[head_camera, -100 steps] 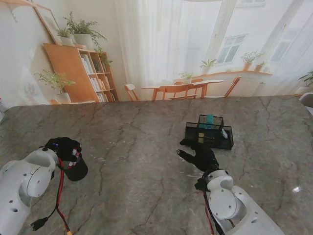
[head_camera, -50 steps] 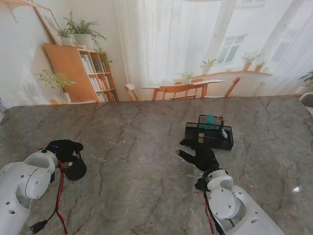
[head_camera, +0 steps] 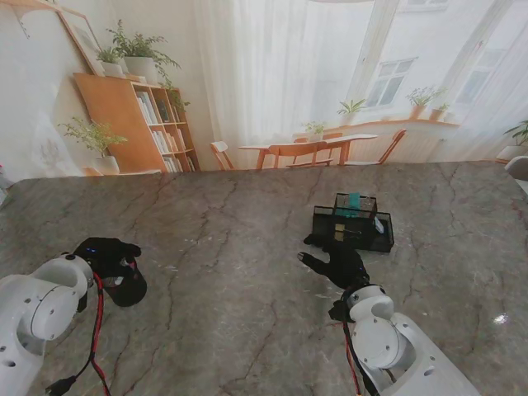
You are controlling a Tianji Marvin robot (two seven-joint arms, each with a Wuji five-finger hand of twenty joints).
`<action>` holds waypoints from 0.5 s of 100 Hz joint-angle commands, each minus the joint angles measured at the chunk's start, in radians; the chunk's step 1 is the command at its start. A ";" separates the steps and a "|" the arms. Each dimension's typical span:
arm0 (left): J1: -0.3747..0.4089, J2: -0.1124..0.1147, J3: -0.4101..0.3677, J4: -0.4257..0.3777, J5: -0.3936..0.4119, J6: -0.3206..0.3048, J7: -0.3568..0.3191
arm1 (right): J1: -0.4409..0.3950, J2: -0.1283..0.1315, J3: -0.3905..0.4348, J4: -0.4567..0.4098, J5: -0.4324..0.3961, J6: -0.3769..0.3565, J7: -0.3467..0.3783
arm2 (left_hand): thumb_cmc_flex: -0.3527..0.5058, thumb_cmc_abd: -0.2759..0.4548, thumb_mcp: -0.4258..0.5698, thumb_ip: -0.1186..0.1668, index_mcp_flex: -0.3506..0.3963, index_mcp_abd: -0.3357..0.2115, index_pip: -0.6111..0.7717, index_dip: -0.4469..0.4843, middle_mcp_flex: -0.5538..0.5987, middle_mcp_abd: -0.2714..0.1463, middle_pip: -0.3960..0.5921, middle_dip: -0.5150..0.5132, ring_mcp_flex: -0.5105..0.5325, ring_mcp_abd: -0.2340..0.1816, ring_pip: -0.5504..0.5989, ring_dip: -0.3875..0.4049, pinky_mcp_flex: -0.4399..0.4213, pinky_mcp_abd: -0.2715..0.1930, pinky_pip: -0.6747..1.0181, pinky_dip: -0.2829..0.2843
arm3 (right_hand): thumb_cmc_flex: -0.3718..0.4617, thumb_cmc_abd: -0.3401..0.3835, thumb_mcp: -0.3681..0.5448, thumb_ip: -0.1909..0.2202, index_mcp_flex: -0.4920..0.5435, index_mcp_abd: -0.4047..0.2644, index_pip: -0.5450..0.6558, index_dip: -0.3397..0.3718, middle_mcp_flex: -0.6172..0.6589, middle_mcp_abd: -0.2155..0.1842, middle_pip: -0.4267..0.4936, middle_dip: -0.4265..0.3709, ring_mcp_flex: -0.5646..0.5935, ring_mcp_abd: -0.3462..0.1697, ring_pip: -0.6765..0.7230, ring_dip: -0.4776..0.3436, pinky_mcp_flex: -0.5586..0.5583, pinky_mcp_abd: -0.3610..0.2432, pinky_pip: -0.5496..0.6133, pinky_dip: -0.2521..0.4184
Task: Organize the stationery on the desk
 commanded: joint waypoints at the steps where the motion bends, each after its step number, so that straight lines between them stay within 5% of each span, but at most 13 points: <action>1: 0.007 0.001 -0.006 -0.018 0.003 -0.006 -0.006 | -0.001 0.001 -0.001 0.002 0.002 0.000 0.016 | -0.010 0.050 0.015 -0.041 -0.032 -0.010 -0.015 -0.005 -0.023 -0.007 -0.013 -0.013 -0.026 0.019 -0.022 -0.016 -0.027 0.056 -0.027 0.031 | -0.001 0.012 -0.014 0.027 0.010 -0.001 0.003 0.024 0.015 -0.003 0.022 0.015 0.003 -0.017 0.009 0.012 -0.008 -0.006 0.022 0.002; 50: 0.018 0.002 -0.066 -0.100 0.013 -0.064 -0.054 | 0.000 0.001 -0.002 0.006 0.005 -0.006 0.017 | -0.073 0.060 0.012 -0.042 -0.056 -0.023 -0.024 -0.011 -0.057 -0.014 -0.026 -0.025 -0.065 0.025 -0.062 -0.055 -0.070 0.074 -0.071 0.028 | -0.001 0.013 -0.014 0.027 0.013 0.001 0.004 0.024 0.016 -0.004 0.022 0.015 0.004 -0.017 0.009 0.012 -0.008 -0.006 0.022 0.002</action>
